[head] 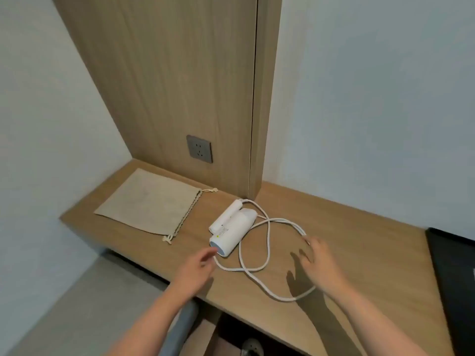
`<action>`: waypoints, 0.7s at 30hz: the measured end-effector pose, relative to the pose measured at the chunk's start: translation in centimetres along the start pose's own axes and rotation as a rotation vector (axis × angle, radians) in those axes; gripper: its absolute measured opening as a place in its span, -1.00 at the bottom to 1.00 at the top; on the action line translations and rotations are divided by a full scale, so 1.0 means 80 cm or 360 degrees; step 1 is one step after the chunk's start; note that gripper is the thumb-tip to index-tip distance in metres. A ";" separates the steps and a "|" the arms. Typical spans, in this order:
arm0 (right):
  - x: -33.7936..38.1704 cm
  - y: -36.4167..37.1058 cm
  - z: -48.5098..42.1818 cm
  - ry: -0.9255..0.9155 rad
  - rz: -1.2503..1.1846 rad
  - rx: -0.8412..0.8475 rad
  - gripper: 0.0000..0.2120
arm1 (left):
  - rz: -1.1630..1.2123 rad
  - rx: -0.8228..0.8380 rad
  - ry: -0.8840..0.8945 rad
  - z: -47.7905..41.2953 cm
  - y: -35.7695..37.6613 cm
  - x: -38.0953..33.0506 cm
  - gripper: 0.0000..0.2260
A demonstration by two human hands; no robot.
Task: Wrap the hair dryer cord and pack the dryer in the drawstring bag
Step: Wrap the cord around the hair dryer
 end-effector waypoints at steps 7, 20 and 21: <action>0.016 0.061 -0.105 -0.0004 0.0162 0.0099 -0.55 | -0.0086 -0.0053 -0.0079 -0.125 0.000 0.001 -0.67; 0.041 0.134 -0.182 0.0255 0.0285 0.0258 -0.51 | -0.0436 0.0329 -0.0019 -0.241 0.080 0.010 -0.37; 0.041 0.139 -0.183 0.0307 0.0279 0.0238 -0.51 | -0.0411 0.0374 -0.0017 -0.248 0.082 0.016 -0.42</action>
Point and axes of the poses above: each hand's wrist, its own z-axis away from the middle knuckle, its own y-axis out of the palm, x = y × z, the point moved 8 cm from there along -z, towards the middle knuckle, and after that the axes turned 9 degrees about -x, right-handed, at the moved point
